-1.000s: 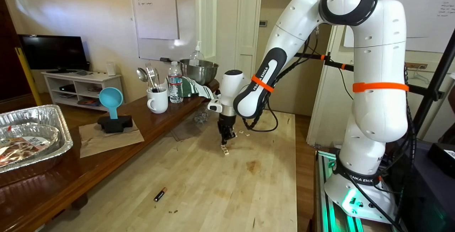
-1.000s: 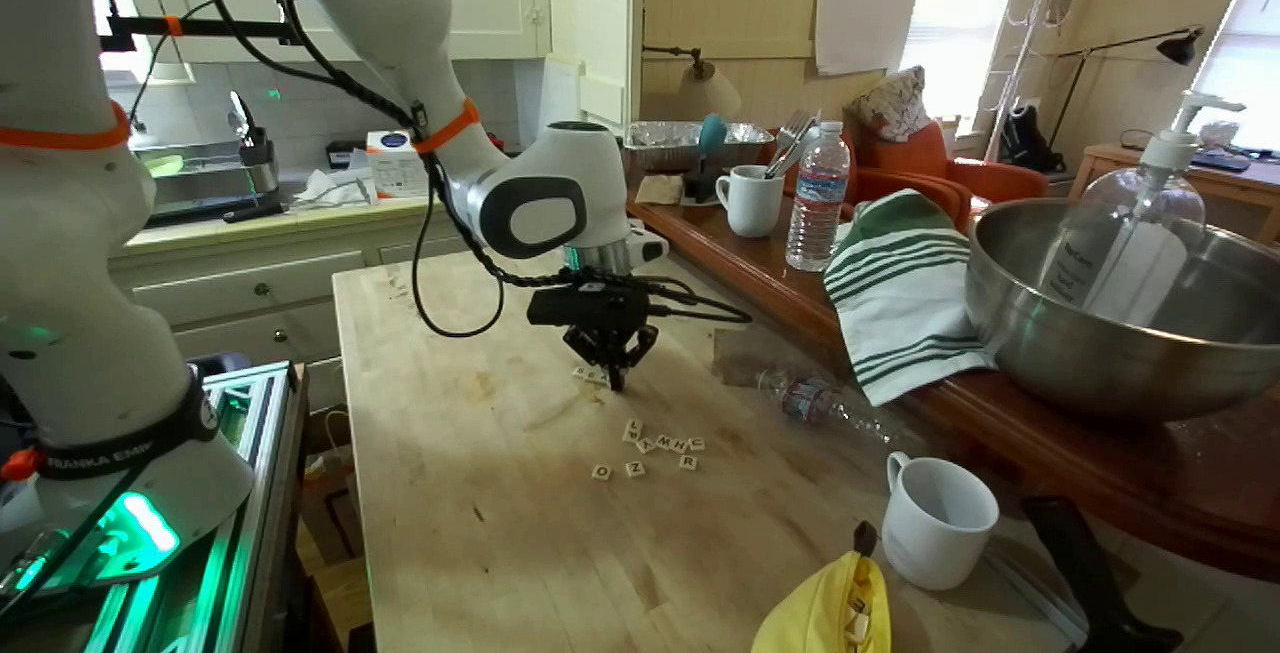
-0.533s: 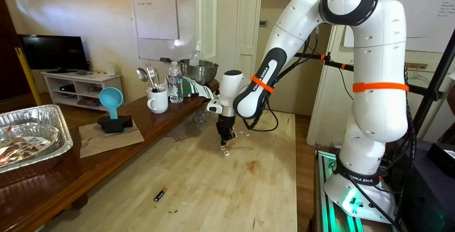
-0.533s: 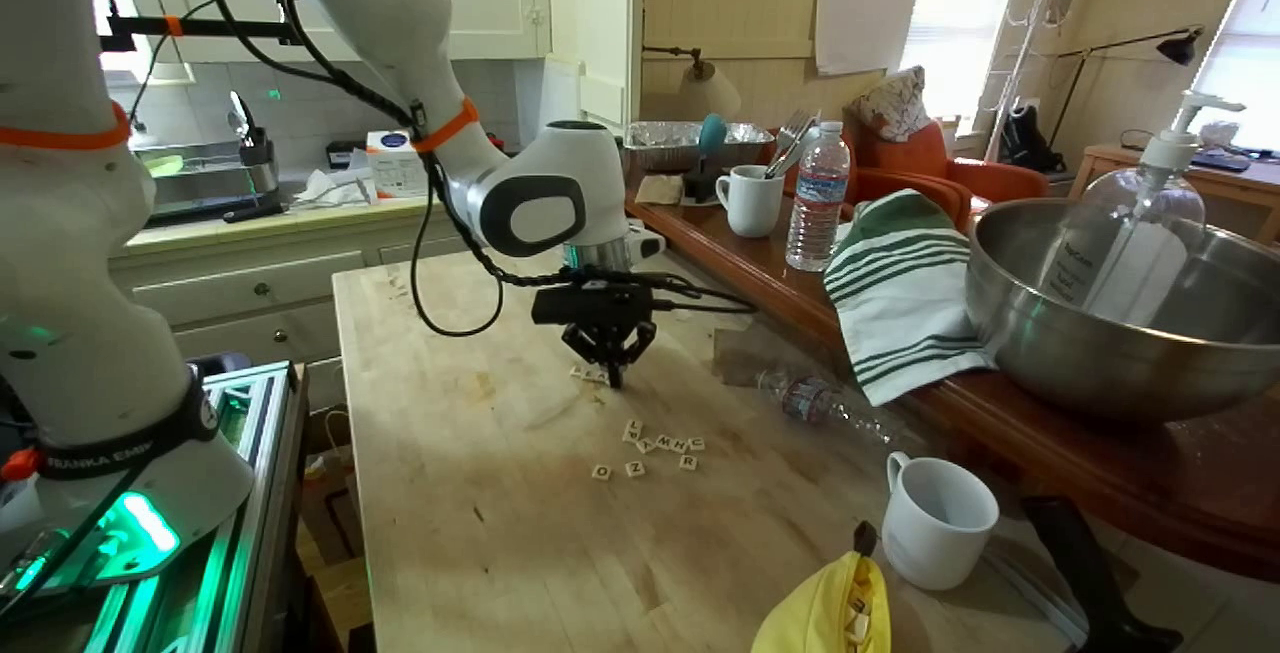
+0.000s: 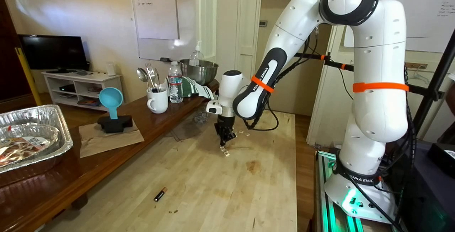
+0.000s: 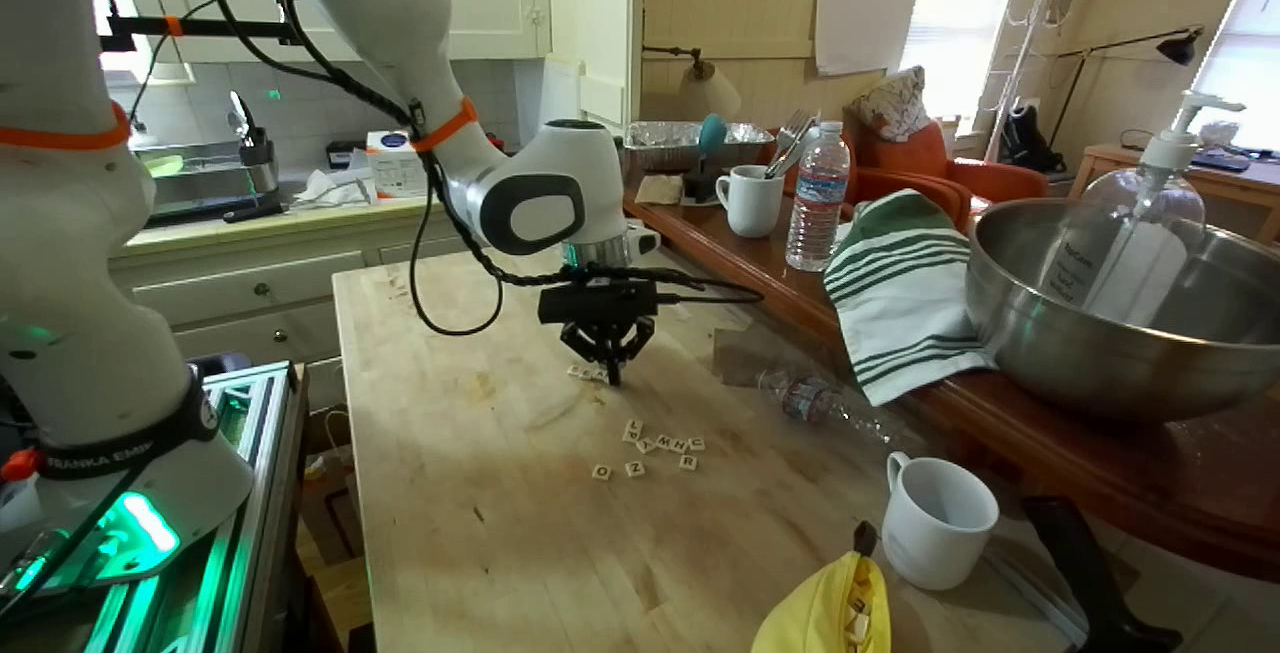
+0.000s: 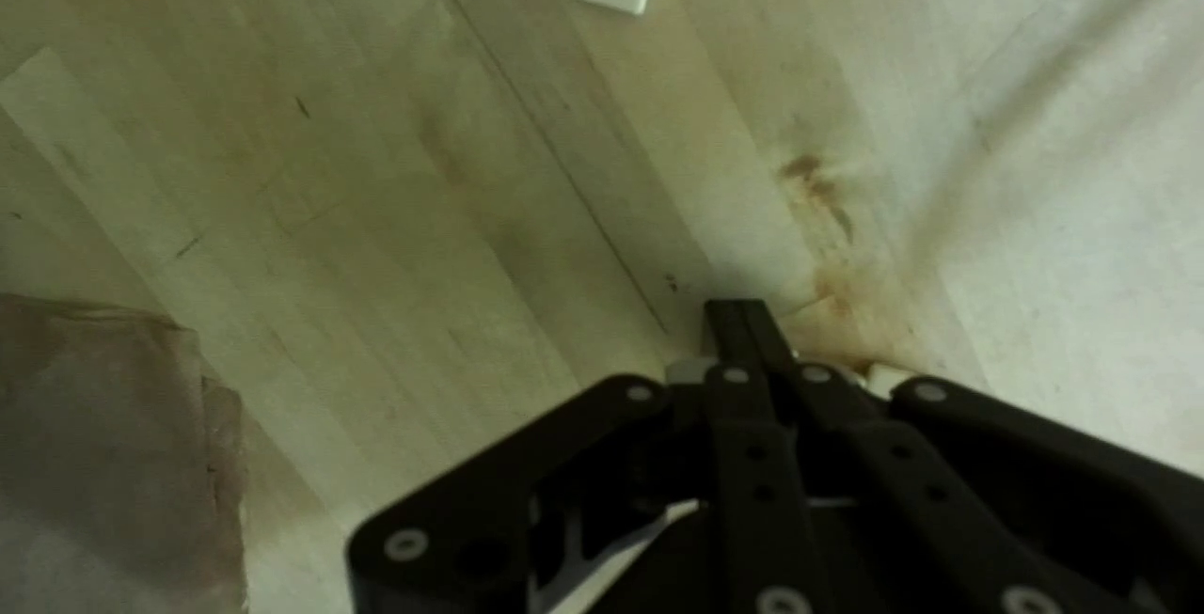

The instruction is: Spell the word 'Meat'.

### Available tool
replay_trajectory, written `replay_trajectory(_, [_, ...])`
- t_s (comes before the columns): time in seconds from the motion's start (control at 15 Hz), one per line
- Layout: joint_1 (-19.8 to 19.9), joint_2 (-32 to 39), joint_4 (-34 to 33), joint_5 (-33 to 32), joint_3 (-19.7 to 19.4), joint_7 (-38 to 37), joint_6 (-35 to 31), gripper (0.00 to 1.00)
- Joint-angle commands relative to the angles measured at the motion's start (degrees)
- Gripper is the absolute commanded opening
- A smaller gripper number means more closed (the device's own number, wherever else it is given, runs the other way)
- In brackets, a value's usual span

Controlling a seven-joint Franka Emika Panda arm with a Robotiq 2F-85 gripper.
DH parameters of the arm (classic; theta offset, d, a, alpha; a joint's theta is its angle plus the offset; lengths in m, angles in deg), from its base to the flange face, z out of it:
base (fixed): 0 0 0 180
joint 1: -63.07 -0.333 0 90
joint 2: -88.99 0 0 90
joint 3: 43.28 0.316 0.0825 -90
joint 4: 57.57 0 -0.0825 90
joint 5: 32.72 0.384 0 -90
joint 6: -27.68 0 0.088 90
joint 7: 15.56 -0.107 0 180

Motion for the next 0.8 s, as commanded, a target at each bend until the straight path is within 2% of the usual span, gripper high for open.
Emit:
replay_trajectory(0.0, [-0.01,4.13,0.24,-0.30,0.90,3.08,-0.77,0.00])
replay_trajectory(0.73, [-0.52,3.32,0.93,-0.60,0.64,7.24,0.05,0.00])
